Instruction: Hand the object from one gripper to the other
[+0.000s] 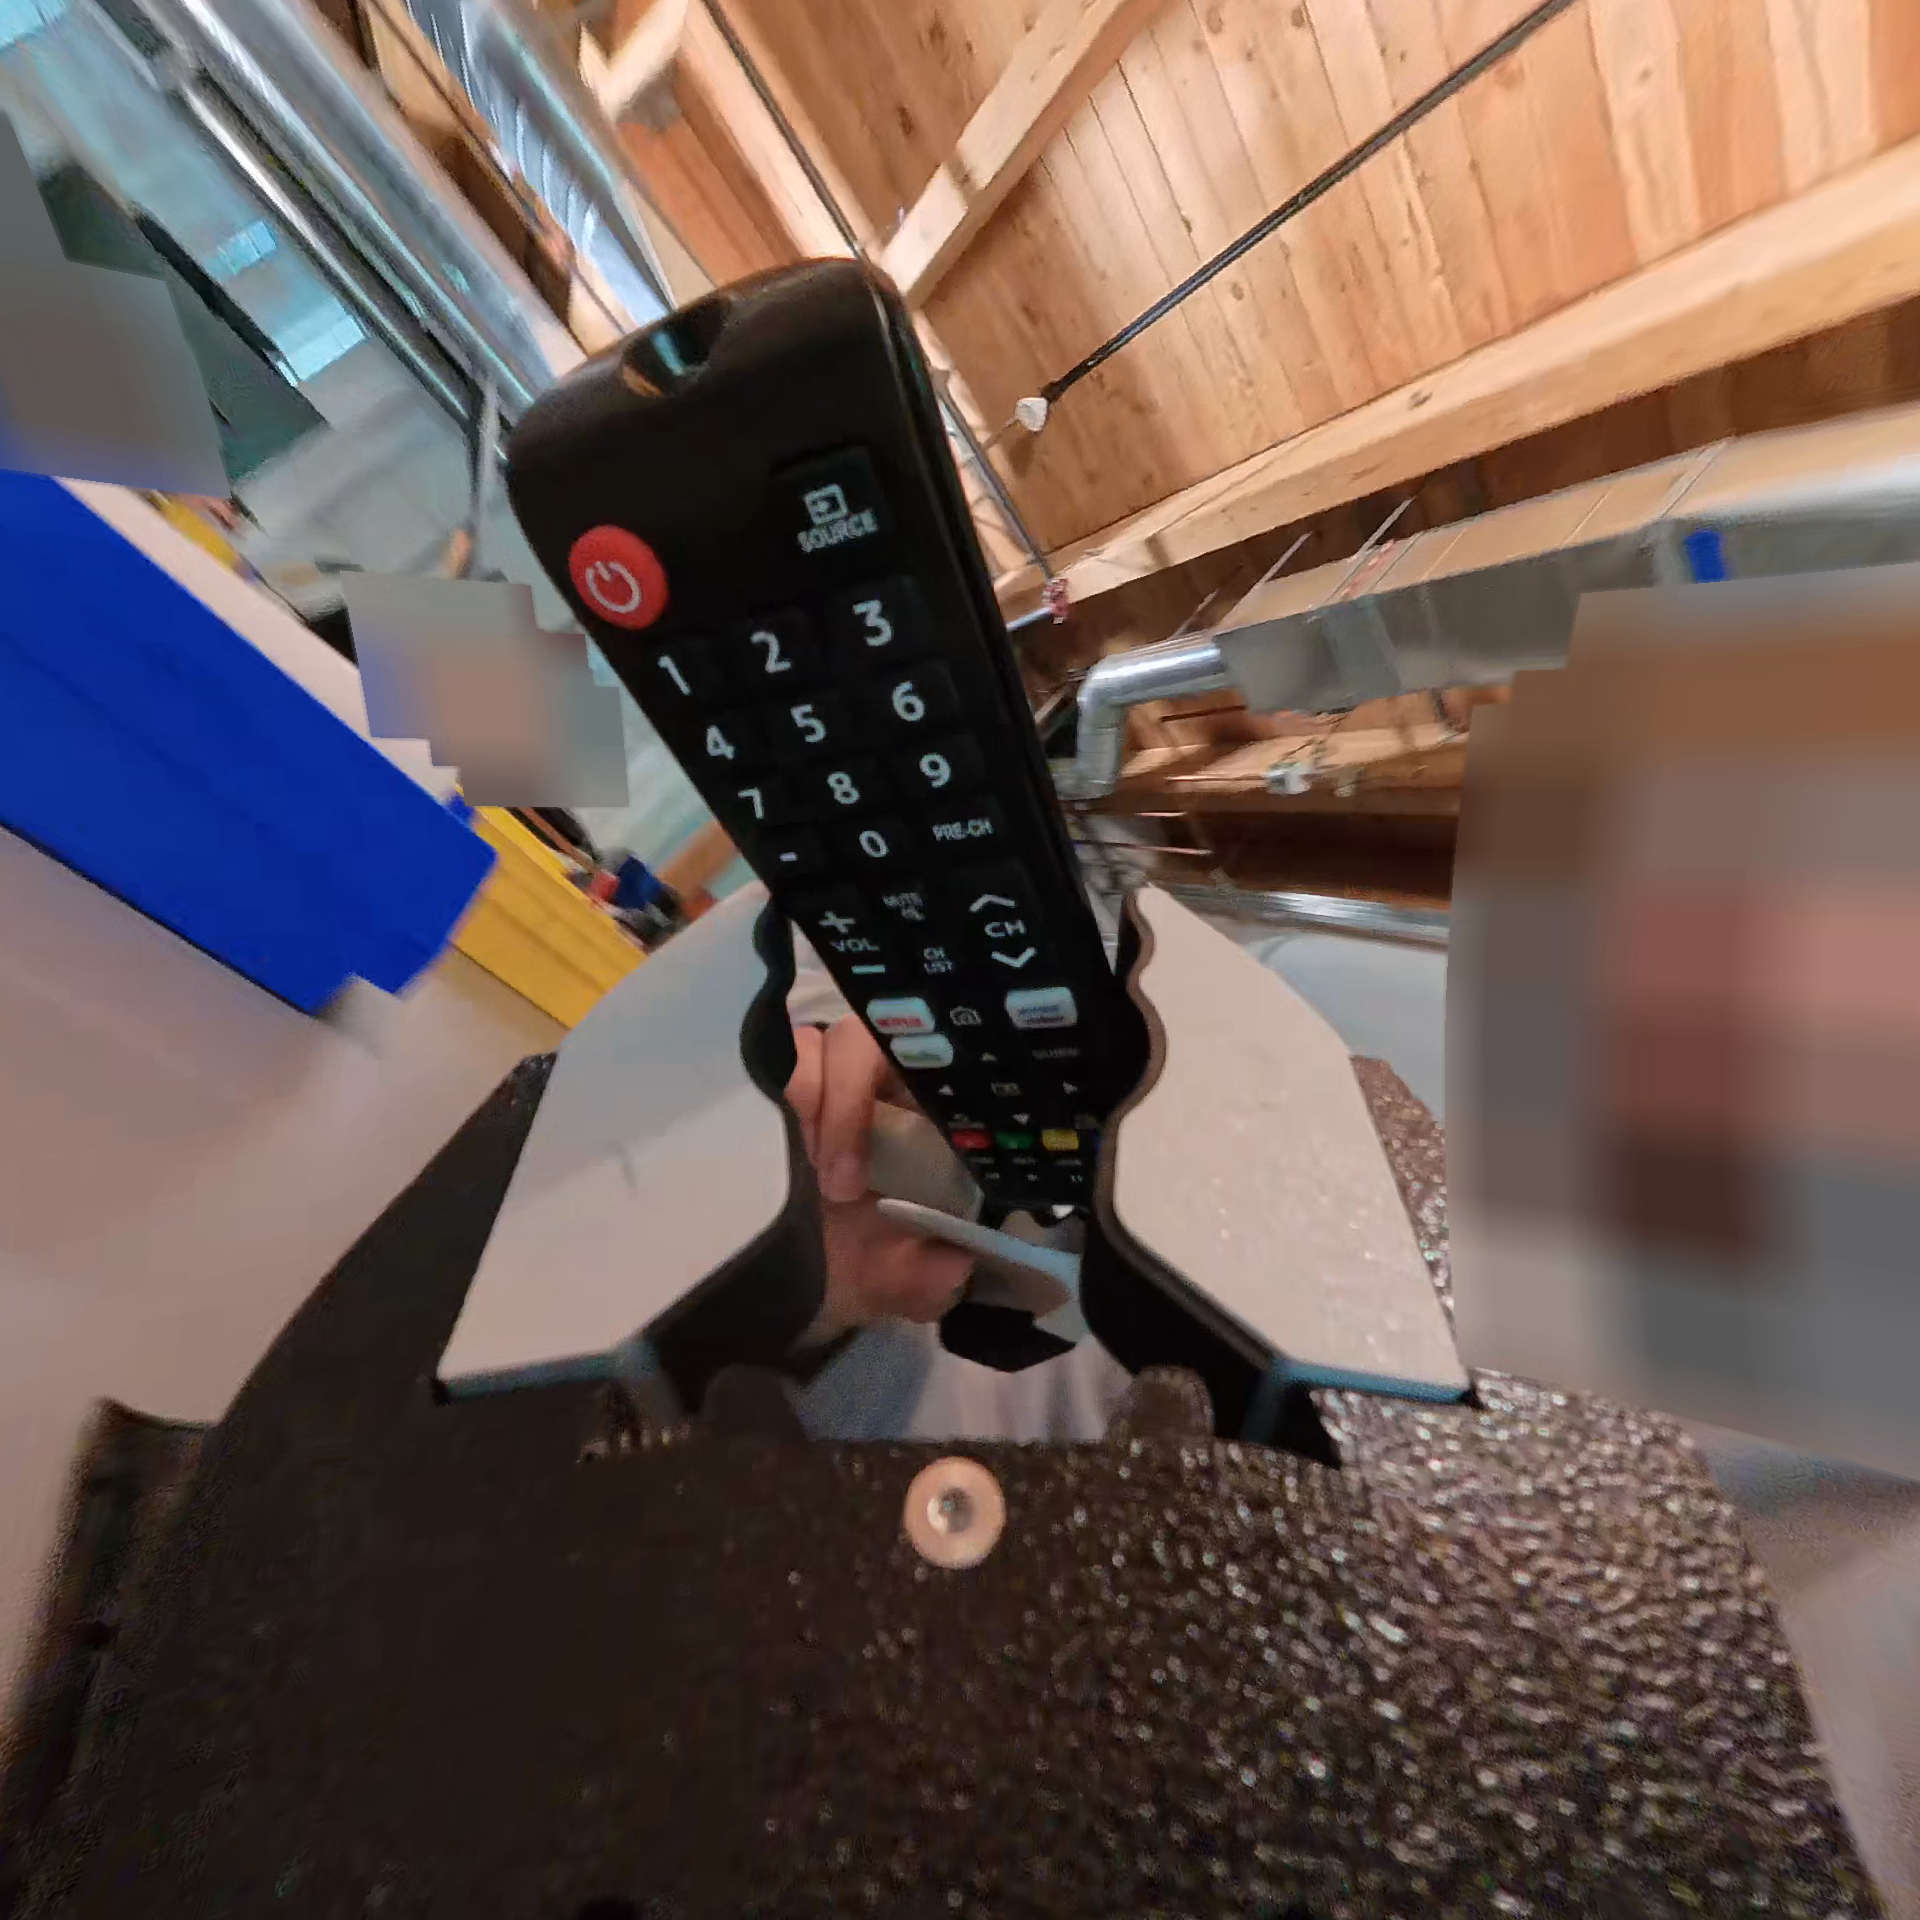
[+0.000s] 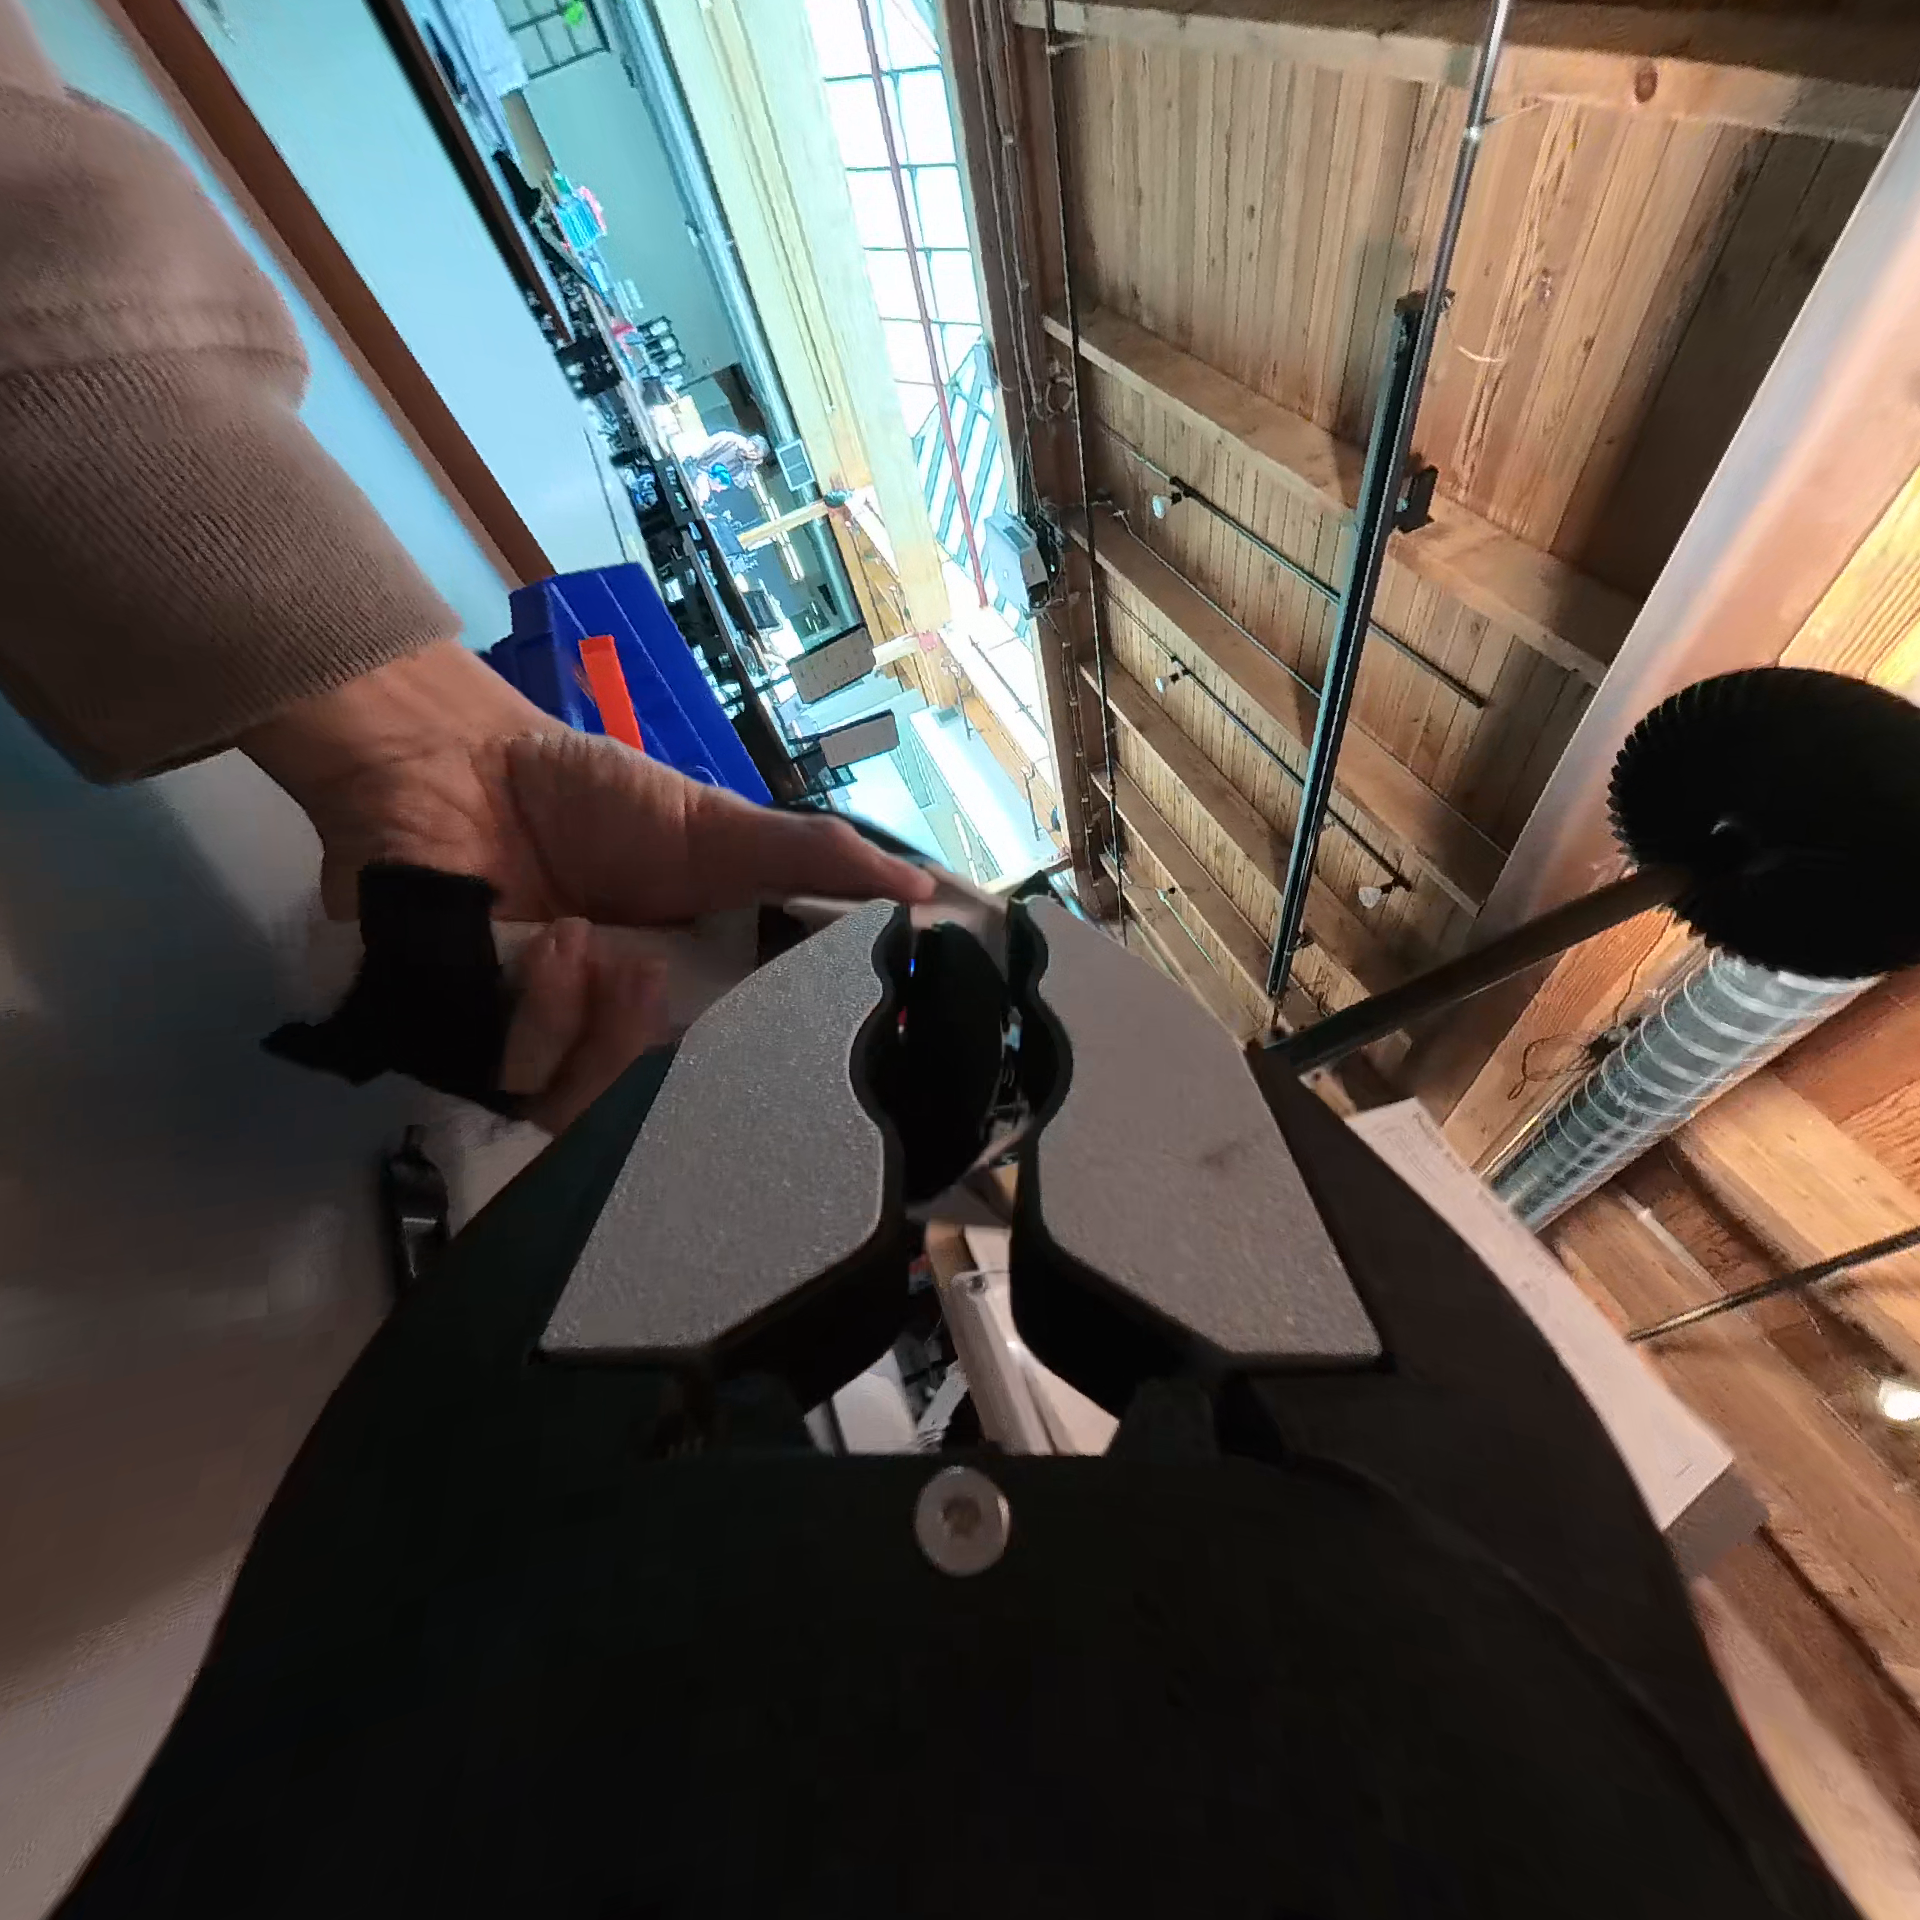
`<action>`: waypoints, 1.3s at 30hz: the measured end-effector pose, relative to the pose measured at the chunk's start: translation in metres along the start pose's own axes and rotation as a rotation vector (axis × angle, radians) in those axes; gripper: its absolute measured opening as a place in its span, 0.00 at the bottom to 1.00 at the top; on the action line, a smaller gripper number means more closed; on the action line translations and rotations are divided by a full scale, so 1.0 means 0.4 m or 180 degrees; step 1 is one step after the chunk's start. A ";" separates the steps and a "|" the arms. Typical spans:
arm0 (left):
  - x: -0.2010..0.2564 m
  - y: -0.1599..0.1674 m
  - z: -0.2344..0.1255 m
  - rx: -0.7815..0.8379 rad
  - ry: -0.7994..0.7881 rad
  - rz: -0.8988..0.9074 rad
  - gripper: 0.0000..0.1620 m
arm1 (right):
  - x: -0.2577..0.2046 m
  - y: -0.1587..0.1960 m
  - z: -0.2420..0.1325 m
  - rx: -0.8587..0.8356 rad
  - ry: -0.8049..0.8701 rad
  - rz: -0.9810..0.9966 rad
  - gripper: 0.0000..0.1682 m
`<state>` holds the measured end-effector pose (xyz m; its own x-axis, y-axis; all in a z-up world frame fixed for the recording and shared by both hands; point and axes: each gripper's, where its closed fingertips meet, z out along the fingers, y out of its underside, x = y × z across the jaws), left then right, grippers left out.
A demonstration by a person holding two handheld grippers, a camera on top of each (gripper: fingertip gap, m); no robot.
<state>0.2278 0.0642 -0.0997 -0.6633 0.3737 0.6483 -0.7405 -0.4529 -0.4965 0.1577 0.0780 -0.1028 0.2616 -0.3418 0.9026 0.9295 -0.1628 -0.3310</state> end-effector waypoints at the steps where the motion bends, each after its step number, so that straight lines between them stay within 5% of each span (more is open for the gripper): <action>1: 0.006 -0.010 -0.005 0.0033 -0.0067 0.0286 0.36 | 0.002 0.009 -0.003 -0.0001 0.0001 0.0163 0.10; 7: 0.061 -0.087 -0.046 0.0157 -0.0588 0.1901 0.34 | 0.035 0.112 -0.008 -0.0142 -0.0071 0.2524 0.47; 10: 0.087 -0.106 -0.070 0.0115 -0.0701 0.2387 0.34 | -0.020 0.191 -0.031 -0.0559 -0.0589 0.3092 0.40; 14: 0.154 -0.119 -0.086 0.0401 -0.0136 0.2268 0.34 | -0.164 0.291 -0.088 -0.1523 -0.1443 0.2836 0.30; 17: 0.161 -0.109 -0.096 0.0397 0.0076 0.2208 0.34 | -0.183 0.309 -0.096 -0.1710 -0.1704 0.3105 0.20; 22: 0.148 -0.090 -0.095 0.0271 0.0153 0.2112 0.34 | -0.244 0.354 -0.152 -0.2318 -0.2680 0.2837 0.30; 28: 0.150 -0.084 -0.096 0.0240 0.0231 0.2056 0.34 | -0.281 0.348 -0.129 -0.2451 -0.3482 0.2867 0.23; 32: 0.155 -0.090 -0.100 0.0279 0.0252 0.2043 0.34 | -0.287 0.360 -0.120 -0.2466 -0.3575 0.2806 0.12; 39: 0.140 -0.096 -0.108 0.0330 0.0196 0.2004 0.34 | -0.283 0.366 -0.117 -0.2456 -0.3424 0.2414 0.11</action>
<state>0.2144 0.1374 -0.0694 -0.9751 0.0550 0.2148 -0.1948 -0.6756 -0.7111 0.2518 0.0496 -0.2663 0.9745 0.1945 0.1119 0.2239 -0.8087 -0.5440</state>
